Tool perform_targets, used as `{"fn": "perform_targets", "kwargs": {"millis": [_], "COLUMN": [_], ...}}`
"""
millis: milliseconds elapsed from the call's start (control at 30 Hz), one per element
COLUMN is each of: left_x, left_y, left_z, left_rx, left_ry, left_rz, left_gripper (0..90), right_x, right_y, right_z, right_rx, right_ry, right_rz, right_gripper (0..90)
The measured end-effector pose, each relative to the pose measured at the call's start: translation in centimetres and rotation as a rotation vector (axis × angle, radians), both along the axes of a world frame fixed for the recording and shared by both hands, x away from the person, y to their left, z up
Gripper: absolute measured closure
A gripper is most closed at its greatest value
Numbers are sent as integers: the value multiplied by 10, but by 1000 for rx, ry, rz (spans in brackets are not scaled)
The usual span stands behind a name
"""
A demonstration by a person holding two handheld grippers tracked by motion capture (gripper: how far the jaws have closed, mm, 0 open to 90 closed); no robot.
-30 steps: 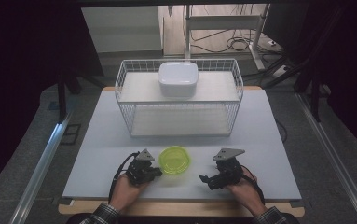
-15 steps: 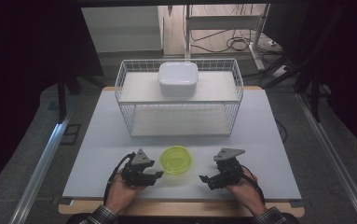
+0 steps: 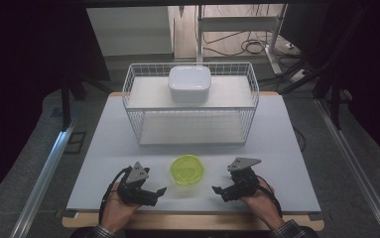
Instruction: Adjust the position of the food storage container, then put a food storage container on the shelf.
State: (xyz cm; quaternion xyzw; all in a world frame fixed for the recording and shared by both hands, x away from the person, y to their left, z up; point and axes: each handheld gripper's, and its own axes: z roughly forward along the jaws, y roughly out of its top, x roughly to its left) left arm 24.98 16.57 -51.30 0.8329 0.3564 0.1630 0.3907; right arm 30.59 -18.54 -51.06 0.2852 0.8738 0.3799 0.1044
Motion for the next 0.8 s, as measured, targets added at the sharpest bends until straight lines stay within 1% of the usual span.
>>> {"fn": "perform_targets", "kwargs": {"millis": [133,233,300,400,600,700,800], "left_x": [-6,-8,-10,-10,-9,-8,-7], "left_y": [3,6,8,12,17,18,19], "left_z": [-2,-5,-7,-8,-10,-11,-12], "left_rx": [20,53,63,57,16,4,-2], "left_ry": [-9,-20,-21,-21,-10,-7,-2], "left_rz": [1,8,19,34,55,54,55], "left_gripper": [65,60,55,50,44,43,43], "right_x": [0,0,0,0,0,1,2], "right_y": [0,0,0,1,1,0,-2], "right_z": [-1,-1,-1,-2,-2,-1,2], "right_rx": [-3,-5,-7,-10,-8,3,28], "right_ry": [0,1,2,3,5,-8,-28], "right_rz": [2,3,4,6,9,-6,-42], "right_gripper": [48,48,48,47,42,21,4]}}
